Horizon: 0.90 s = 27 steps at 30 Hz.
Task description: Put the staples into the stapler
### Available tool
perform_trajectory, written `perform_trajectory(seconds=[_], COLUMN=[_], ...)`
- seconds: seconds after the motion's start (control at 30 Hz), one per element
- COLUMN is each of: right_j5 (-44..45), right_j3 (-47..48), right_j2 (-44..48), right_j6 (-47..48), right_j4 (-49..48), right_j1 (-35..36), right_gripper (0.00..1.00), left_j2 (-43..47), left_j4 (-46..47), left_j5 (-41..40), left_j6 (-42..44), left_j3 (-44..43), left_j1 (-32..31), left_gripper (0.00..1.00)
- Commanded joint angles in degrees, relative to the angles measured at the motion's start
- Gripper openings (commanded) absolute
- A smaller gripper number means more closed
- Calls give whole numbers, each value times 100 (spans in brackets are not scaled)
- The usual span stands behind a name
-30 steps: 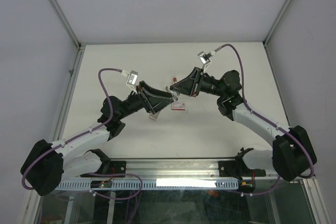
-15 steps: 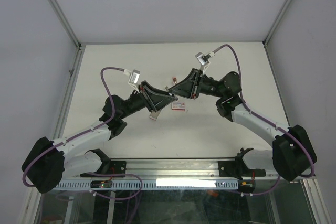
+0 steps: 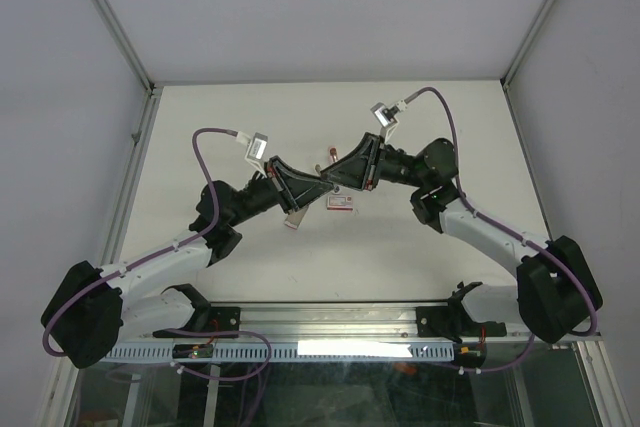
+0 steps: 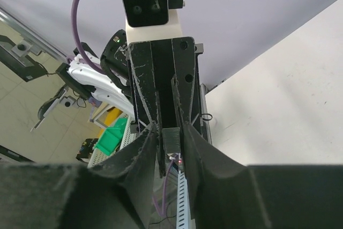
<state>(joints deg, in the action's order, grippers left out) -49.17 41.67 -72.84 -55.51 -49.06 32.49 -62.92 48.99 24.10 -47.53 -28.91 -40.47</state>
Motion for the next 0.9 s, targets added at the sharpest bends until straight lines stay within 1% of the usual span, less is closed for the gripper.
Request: perform_trajectory(seconds=[0.0, 0.13, 0.2, 0.3, 0.37, 0.4, 0.43, 0.47, 0.57, 0.7, 0.83, 0.87], right_j5=[38, 139, 276, 307, 307, 394, 1729, 2203, 3109, 3460, 3564, 3589], right_j3=[-42, -97, -89, -82, -47, -10, 48, 129, 240, 145, -23, -49], right_j2=[79, 211, 355, 700, 1003, 1180, 1331, 1474, 1777, 1985, 2100, 2126], right_j6=[147, 335, 498, 594, 594, 779, 1837, 2204, 2698, 2825, 2851, 2872], right_j4=[-193, 17, 407, 1177, 1990, 2440, 2934, 3392, 4427, 4835, 4902, 4918], right_j1=[22, -86, -200, -536, -721, -763, -770, -770, -769, -766, -769, -770], right_gripper=[36, 55, 61, 61, 61, 63, 66, 68, 68, 69, 69, 69], left_j2=[122, 193, 253, 288, 254, 204, 130, 27, -449, -1239, -1846, -2138], left_j4=[46, -405, -701, -1362, -1968, -2344, -2723, -2996, -3672, -4216, -4651, -4779], left_j5=[-202, -263, -299, -428, -677, -864, -1137, -1407, -2005, -2666, -2970, -3039], left_j6=[53, 176, 222, 288, 320, 289, 175, 38, -371, -521, -485, -448], left_j3=[-202, -189, -166, -180, -208, -224, -236, -216, -264, -682, -1142, -1243], left_j1=[-37, -48, -49, -120, -272, -350, -433, -517, -848, -1355, -1561, -1594], left_gripper=[10, 8, 7, 5, 5, 4, 5, 5, 6, 7, 7, 7])
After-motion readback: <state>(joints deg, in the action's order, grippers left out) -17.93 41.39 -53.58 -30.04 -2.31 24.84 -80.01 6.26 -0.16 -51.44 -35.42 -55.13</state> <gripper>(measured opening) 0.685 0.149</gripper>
